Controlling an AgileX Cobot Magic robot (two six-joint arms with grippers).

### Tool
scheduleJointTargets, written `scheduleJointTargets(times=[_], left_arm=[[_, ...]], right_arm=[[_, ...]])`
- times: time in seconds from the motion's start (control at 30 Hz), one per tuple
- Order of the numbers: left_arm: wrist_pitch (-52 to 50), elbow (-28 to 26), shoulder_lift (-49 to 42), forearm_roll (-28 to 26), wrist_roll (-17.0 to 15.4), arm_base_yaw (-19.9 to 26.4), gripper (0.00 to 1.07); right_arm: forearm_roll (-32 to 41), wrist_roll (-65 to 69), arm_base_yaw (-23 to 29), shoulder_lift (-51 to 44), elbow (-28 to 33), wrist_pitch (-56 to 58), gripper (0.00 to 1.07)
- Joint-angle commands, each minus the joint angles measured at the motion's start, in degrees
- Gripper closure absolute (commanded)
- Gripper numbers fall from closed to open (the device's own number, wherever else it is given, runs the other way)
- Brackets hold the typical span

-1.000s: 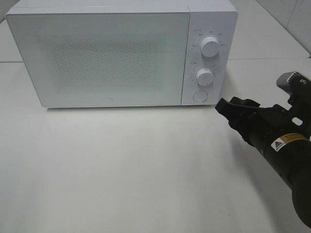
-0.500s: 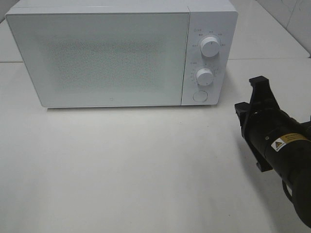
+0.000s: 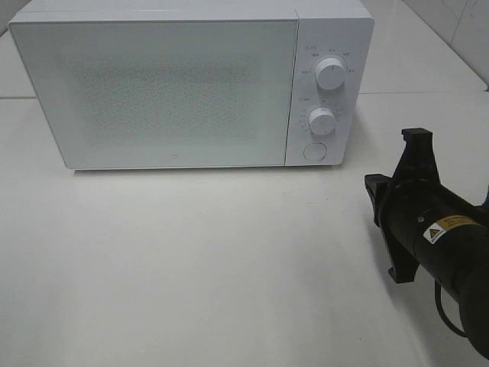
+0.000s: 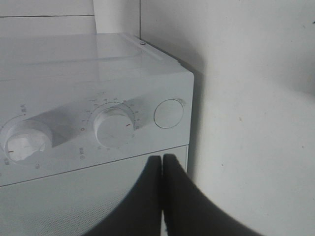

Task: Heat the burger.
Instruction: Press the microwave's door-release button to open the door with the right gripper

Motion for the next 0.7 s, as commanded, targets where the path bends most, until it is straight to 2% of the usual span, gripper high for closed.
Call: scheduleJointTargets(times=[0.03,0.33,0.7], left_arm=[[-0.52,0.17,-0.34,-0.52,0.11,0.17,0.09],[-0.52,0.17,-0.34,-0.52,0.11,0.17,0.09],[-0.52,0.17,-0.34,-0.52,0.11,0.17,0.09]], right_arm=[[1.72,0.06,0.34,-0.17,-0.57,0.23,1.07],[6.02,-3.09,0.11,0.23,-3.44,1.89,1.07],[5.73,-1.89,0.11,9.17,-11.92,2.81,1.07]])
